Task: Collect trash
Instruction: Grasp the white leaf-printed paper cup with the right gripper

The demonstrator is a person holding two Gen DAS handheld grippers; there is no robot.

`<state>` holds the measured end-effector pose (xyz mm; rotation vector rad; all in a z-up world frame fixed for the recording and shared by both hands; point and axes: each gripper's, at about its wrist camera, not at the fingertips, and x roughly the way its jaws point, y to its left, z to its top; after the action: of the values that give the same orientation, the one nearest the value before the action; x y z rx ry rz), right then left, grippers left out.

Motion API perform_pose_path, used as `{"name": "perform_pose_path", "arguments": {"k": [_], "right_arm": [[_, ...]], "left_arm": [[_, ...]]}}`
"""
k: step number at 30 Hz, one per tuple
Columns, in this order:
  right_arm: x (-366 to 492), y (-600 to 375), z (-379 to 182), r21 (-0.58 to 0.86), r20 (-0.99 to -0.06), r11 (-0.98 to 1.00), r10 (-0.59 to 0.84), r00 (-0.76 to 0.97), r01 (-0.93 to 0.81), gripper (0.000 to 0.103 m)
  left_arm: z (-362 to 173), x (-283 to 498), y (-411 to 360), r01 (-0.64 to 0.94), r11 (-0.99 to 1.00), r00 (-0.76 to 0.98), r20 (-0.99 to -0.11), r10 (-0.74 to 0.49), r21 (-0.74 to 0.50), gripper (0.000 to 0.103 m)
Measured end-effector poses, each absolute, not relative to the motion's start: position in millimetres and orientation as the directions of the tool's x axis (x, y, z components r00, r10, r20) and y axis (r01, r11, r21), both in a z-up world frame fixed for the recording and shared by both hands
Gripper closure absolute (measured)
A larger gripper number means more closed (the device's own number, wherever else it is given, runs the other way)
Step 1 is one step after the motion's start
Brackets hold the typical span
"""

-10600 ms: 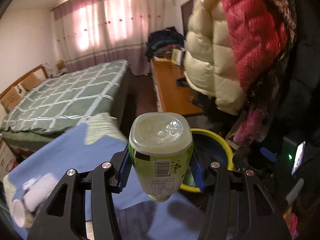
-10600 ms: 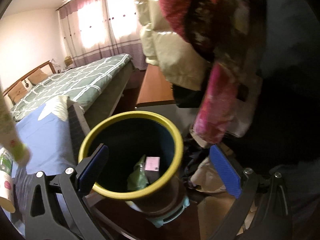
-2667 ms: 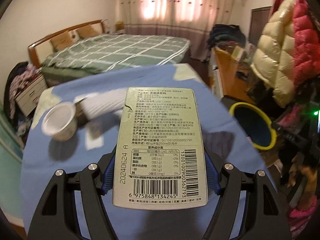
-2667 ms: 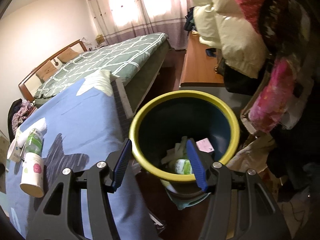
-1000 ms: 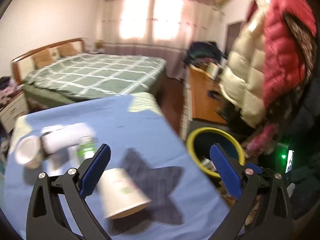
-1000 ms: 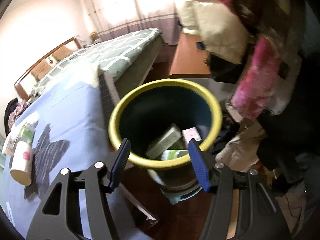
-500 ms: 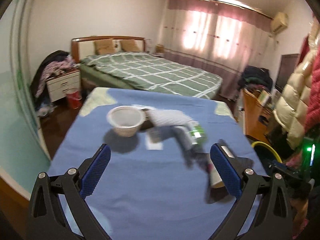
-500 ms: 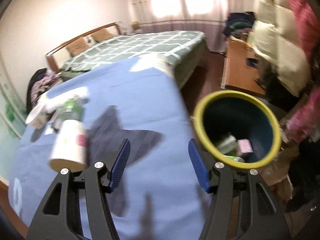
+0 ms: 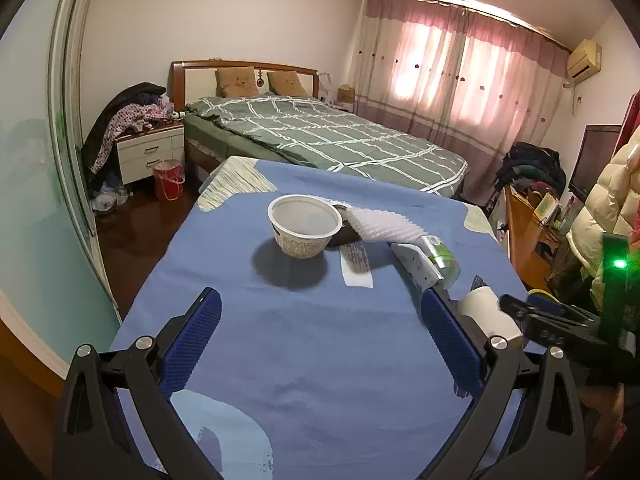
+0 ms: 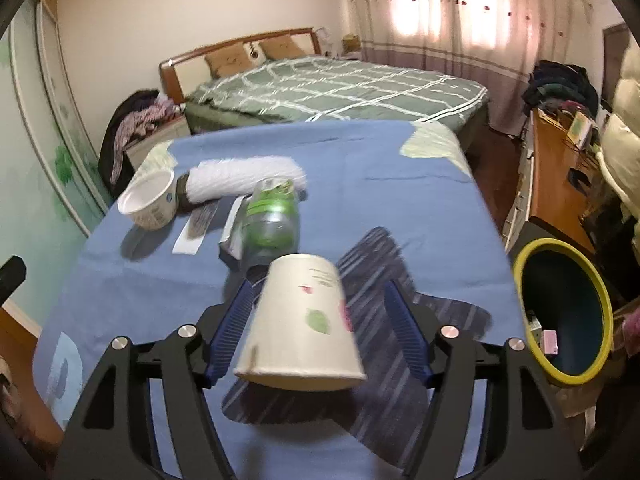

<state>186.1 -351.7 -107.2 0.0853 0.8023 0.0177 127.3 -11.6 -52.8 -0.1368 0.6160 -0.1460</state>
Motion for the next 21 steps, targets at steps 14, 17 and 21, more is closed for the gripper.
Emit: {"name": "perform_pose_path", "arguments": {"k": [14, 17, 21], "right_arm": [[193, -336, -139, 0.058, -0.778, 0.998, 0.052, 0.626, -0.010, 0.037], [192, -339, -138, 0.071, -0.780, 0.997, 0.065, 0.623, -0.015, 0.038], [189, -346, -134, 0.115, -0.775, 0.993, 0.098, 0.625, -0.014, 0.044]], "left_arm": [[-59, 130, -15, 0.097, 0.978, 0.799, -0.572, -0.186, -0.183, 0.005], [-59, 130, -16, 0.099, 0.978, 0.799, -0.571, -0.188, -0.183, 0.005], [-59, 130, -17, 0.100, 0.978, 0.798, -0.572, -0.190, -0.185, 0.005]]}}
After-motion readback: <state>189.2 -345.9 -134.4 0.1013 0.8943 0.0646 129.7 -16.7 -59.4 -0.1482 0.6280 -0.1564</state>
